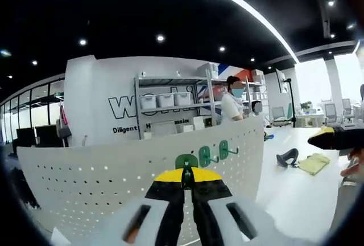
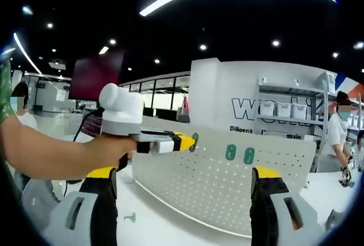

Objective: Insert the hook assembly into the mounting plate slot until the hook locks in place.

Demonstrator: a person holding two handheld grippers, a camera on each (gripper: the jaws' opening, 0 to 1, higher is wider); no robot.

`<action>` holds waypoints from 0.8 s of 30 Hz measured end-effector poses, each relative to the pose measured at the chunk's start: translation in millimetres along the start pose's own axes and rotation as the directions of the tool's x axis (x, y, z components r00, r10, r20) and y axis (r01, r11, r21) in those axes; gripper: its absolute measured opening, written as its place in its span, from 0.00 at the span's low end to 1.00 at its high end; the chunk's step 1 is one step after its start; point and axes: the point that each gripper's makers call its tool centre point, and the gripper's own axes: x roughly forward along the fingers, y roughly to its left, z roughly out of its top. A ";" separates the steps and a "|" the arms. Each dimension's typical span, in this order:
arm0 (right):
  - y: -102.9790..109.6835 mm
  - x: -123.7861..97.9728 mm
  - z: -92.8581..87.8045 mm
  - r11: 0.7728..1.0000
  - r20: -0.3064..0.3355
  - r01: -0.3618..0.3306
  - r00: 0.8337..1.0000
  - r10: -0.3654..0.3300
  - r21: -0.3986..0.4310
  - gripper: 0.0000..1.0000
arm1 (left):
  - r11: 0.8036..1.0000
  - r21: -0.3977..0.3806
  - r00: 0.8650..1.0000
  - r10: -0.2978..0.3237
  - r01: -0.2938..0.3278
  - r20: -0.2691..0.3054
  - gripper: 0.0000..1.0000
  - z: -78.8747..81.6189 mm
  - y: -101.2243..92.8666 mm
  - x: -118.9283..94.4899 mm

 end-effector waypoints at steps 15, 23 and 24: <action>-28.0 -7.1 -14.1 1.000 -0.029 -0.002 1.000 0.002 0.004 1.00 | 0.994 -0.001 0.994 0.113 -0.113 0.014 0.03 -4.8 3.6 38.0; -38.7 -7.5 -18.5 1.000 -0.039 -0.019 0.999 0.019 0.002 1.00 | 0.986 -0.043 0.986 0.163 -0.163 0.013 0.03 -7.4 9.0 49.2; -39.3 -7.3 -18.9 1.000 -0.040 -0.022 0.999 0.022 0.002 1.00 | 0.985 -0.047 0.986 0.165 -0.164 0.013 0.03 -7.4 8.9 50.2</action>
